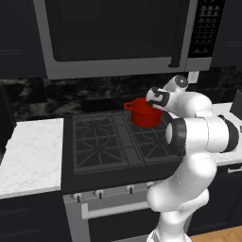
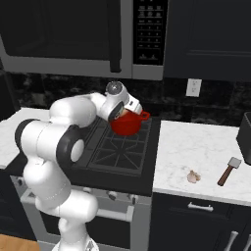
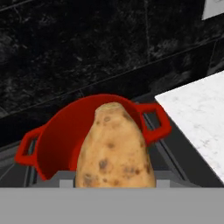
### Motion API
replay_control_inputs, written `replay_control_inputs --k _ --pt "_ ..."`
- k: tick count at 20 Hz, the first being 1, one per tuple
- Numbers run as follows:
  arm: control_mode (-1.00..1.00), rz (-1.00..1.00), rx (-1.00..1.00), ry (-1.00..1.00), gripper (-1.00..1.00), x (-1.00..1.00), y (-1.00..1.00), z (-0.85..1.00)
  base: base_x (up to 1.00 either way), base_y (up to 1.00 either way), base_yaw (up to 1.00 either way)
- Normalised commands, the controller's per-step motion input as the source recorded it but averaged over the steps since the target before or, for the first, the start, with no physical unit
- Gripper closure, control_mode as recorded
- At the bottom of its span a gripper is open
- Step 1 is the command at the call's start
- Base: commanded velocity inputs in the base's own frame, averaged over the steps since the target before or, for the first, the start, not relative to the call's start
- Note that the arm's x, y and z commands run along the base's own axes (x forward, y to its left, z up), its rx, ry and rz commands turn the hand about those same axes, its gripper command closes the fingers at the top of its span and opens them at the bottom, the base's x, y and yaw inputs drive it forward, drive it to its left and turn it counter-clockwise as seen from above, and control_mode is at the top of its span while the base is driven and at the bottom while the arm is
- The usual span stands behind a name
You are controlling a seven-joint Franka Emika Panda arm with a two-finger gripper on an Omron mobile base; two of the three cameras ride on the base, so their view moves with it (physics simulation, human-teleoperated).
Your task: Put the garlic and potato in the pot. Retrieve the spatula and lightly stir the vegetables in the pot.
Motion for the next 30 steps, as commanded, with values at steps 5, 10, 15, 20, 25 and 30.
replay_control_inputs --k 5,10,15,20,25,30 --pt "-1.0 0.0 0.0 0.02 1.0 0.47 0.24 -0.16 0.0 0.0 0.0" --pt "-1.0 0.0 0.0 0.09 1.0 0.37 0.12 -0.42 0.0 0.0 0.0" --pt "-1.0 0.0 0.0 0.03 1.0 0.42 0.07 -0.31 0.0 0.0 0.0" --pt "-1.0 0.0 0.0 0.03 1.0 0.38 0.07 -0.31 0.0 0.0 0.0" --pt "-1.0 0.0 0.0 0.01 1.0 0.33 0.0 -0.36 0.0 0.0 0.0" --pt "-1.0 0.0 0.0 0.0 1.0 0.33 0.0 -0.17 0.0 0.0 0.0"
